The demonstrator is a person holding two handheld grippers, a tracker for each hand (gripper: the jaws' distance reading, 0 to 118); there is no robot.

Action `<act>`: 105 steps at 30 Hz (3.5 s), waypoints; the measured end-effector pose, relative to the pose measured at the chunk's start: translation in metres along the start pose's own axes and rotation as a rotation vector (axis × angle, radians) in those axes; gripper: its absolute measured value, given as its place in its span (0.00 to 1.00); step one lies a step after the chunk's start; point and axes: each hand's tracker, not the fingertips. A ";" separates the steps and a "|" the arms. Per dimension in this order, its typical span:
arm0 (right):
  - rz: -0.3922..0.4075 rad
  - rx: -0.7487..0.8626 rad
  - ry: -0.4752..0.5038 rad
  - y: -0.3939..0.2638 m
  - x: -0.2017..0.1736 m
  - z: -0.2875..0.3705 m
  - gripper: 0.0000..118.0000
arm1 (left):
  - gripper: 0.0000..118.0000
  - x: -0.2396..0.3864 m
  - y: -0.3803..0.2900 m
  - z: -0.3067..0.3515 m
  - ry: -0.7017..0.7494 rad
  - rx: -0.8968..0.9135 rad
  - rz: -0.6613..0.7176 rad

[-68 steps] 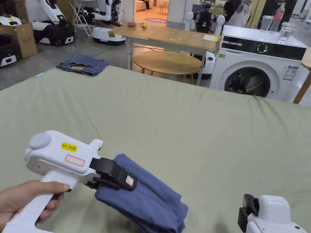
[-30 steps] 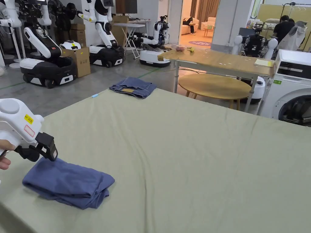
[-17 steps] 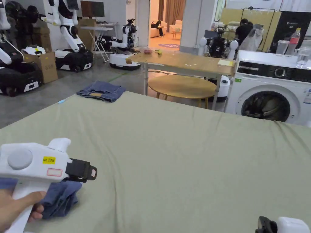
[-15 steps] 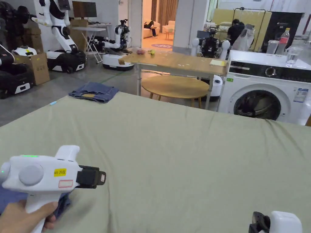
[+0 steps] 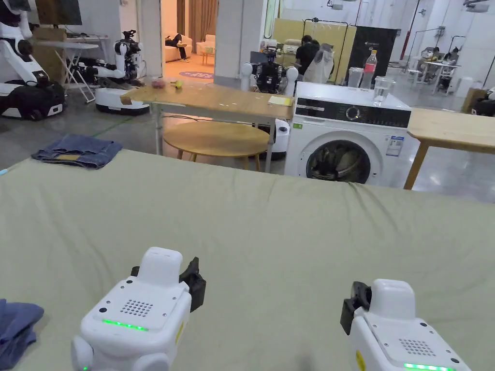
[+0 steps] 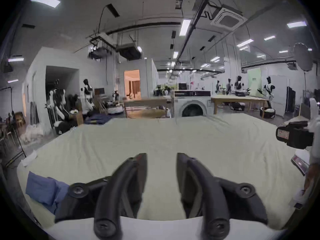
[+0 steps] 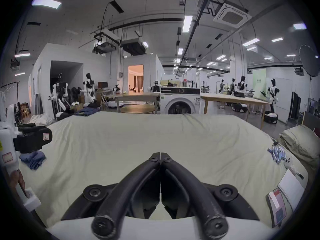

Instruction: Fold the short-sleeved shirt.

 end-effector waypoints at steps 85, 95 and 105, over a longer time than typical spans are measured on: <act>-0.159 -0.098 -0.069 0.026 0.006 -0.025 0.81 | 0.70 -0.022 0.007 0.002 0.032 0.099 0.123; -0.115 -0.063 -0.116 0.027 -0.001 -0.021 0.81 | 0.78 -0.016 0.009 0.005 0.030 0.124 0.092; -0.106 -0.085 -0.098 0.022 0.000 -0.022 0.81 | 0.78 -0.018 0.009 0.003 0.055 0.088 0.083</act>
